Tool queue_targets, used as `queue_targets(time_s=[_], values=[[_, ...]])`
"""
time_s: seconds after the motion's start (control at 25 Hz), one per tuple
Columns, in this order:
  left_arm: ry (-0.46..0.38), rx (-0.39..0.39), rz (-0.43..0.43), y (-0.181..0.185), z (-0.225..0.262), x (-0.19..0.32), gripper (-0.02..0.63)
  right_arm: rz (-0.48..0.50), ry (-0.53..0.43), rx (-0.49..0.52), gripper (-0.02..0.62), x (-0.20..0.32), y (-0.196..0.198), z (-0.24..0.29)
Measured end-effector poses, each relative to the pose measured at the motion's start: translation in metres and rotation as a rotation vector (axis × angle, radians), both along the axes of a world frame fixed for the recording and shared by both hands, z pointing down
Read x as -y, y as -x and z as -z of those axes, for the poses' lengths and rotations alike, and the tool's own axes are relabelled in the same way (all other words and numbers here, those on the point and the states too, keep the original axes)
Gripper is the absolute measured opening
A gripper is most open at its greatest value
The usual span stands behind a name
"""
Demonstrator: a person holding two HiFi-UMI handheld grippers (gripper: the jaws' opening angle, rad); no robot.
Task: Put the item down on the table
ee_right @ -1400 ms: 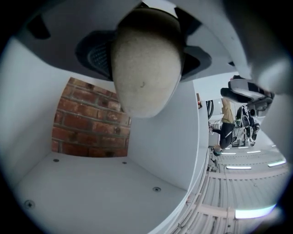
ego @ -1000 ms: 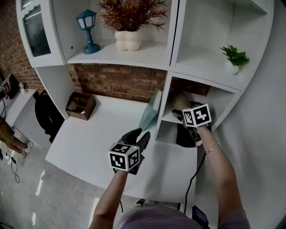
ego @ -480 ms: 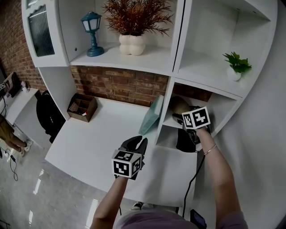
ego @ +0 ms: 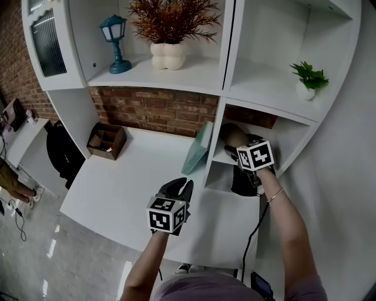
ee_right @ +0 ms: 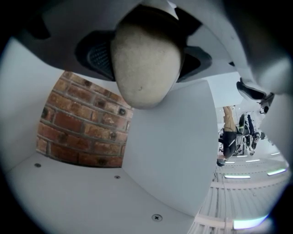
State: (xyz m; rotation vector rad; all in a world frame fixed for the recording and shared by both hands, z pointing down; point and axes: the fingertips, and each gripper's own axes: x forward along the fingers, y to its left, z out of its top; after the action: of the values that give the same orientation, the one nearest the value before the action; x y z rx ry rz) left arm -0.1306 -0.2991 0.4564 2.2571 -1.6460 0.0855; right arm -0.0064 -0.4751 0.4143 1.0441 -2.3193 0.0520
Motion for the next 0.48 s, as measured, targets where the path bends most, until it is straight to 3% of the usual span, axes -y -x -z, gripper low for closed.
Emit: queue_targets(time_s=[0.48], values=[[0.006,0.001,0.003,-0.0026,-0.0023,-0.0002,0.052,0.019,-0.085,0.021,0.414,-0.0043,0.0002,0.0044]])
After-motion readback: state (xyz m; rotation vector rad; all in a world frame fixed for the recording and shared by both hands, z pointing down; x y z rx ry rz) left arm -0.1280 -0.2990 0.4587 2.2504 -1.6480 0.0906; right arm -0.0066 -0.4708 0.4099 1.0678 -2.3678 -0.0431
